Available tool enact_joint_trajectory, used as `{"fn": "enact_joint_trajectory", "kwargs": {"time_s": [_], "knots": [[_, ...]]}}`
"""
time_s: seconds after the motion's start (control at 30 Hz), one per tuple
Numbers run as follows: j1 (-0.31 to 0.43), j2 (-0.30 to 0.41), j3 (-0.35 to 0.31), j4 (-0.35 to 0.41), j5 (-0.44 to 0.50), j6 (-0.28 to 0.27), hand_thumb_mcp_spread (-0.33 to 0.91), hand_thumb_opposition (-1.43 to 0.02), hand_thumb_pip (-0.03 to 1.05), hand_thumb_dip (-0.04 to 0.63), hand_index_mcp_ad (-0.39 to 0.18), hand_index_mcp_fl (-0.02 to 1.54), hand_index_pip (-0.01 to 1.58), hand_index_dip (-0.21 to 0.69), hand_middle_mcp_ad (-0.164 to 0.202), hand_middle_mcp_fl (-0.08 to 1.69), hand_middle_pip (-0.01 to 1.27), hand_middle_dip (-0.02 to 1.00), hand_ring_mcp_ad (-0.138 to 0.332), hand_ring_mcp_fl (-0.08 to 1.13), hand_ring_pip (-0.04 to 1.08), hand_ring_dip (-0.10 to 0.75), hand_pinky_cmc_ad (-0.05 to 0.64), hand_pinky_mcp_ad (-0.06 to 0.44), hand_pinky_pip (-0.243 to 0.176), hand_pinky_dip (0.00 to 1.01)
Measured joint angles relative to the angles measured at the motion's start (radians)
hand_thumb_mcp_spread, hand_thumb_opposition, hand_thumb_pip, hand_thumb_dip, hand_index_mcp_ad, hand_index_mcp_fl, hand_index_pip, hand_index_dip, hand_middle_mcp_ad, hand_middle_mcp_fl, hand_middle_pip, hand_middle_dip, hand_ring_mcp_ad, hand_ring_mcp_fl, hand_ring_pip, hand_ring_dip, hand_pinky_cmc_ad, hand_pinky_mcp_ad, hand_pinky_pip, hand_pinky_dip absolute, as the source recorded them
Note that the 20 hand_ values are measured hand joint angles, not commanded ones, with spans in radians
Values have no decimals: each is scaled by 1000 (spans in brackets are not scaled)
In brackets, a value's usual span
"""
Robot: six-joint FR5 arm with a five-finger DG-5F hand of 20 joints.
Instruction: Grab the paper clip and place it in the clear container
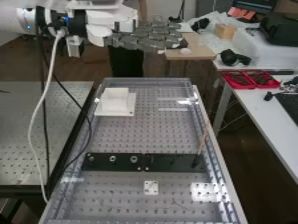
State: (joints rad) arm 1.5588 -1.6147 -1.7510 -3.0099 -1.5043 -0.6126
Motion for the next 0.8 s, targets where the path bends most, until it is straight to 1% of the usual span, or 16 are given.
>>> {"fn": "enact_joint_trajectory", "kwargs": {"time_s": [0.1, 0.13, 0.17, 0.23, 0.27, 0.3, 0.33, 0.37, 0.47, 0.5, 0.53, 0.57, 0.67, 0.7, 0.73, 0.8], "knots": [[-12, -14, -48, 58, 19, 20, -2, 10, 2, 7, 9, 0, 5, 16, 52, -9, 12, 24, 9, 2, 7, 12, 49, 37, -12, 17], [-18, -20, -67, 80, 27, 29, 0, -5, 28, 0, 5, 0, 5, 16, 51, -12, 12, 24, 5, 0, 10, 12, 47, 37, -12, 17], [-24, -26, -84, 98, 34, 38, 37, -56, 110, 3, 10, 0, 5, 16, 51, -3, 21, 28, 3, 0, 12, 12, 51, 38, -12, 19], [-34, -37, -108, 123, 46, 48, 176, -250, 271, 23, 10, -2, 5, 16, 49, -5, 54, 24, 7, 3, 26, 10, 44, 58, -10, 89], [-39, -42, -118, 135, 50, 52, 227, -330, 302, 24, 7, -2, 24, 16, 49, -3, 65, 33, 9, 0, 24, 10, 61, 84, -12, 124], [-44, -47, -127, 146, 54, 54, 237, -389, 312, 24, 7, 0, 37, 16, 51, -5, 82, 51, 10, 2, 45, 12, 87, 101, -14, 155], [-49, -53, -134, 154, 56, 55, 236, -464, 307, 30, 7, 2, 37, 16, 51, -7, 89, 58, 10, 0, 42, 12, 119, 126, -28, 185], [-56, -61, -140, 163, 59, 55, 248, -494, 323, 37, 7, 9, 54, 16, 52, -9, 91, 66, 10, 0, 59, 12, 152, 152, -31, 202], [-80, -88, -152, 177, 58, 64, 283, -574, 389, 52, 10, 24, 63, 16, 58, -5, 108, 93, 7, 2, 59, 14, 211, 199, -44, 244], [-84, -91, -154, 180, 57, 65, 284, -606, 394, 52, 10, 26, 72, 16, 68, -10, 110, 98, 23, 3, 56, 14, 211, 194, -44, 260], [-91, -99, -157, 186, 55, 69, 295, -620, 396, 52, 5, 33, 72, 16, 70, -7, 117, 94, 24, 0, 75, 16, 229, 213, -40, 278], [-101, -109, -159, 193, 51, 69, 291, -632, 396, 52, -2, 37, 70, 16, 70, -5, 120, 99, 37, 2, 75, 21, 246, 215, -56, 274], [-125, -132, -164, 217, 38, 63, 321, -648, 428, 75, -5, 66, 89, 16, 75, -5, 122, 101, 38, 5, 72, 23, 244, 216, -58, 290], [-133, -139, -164, 224, 33, 61, 328, -663, 447, 84, -5, 66, 89, 16, 77, -7, 122, 106, 35, 5, 70, 23, 262, 216, -59, 290], [-143, -149, -164, 232, 25, 60, 335, -675, 463, 110, -5, 63, 86, 19, 79, -9, 122, 105, 37, -2, 70, 23, 265, 215, -61, 290], [-160, -165, -162, 241, 10, 59, 344, -695, 480, 126, -16, 87, 106, 30, 79, -3, 124, 112, 45, -3, 87, 26, 265, 215, -61, 290]]}}
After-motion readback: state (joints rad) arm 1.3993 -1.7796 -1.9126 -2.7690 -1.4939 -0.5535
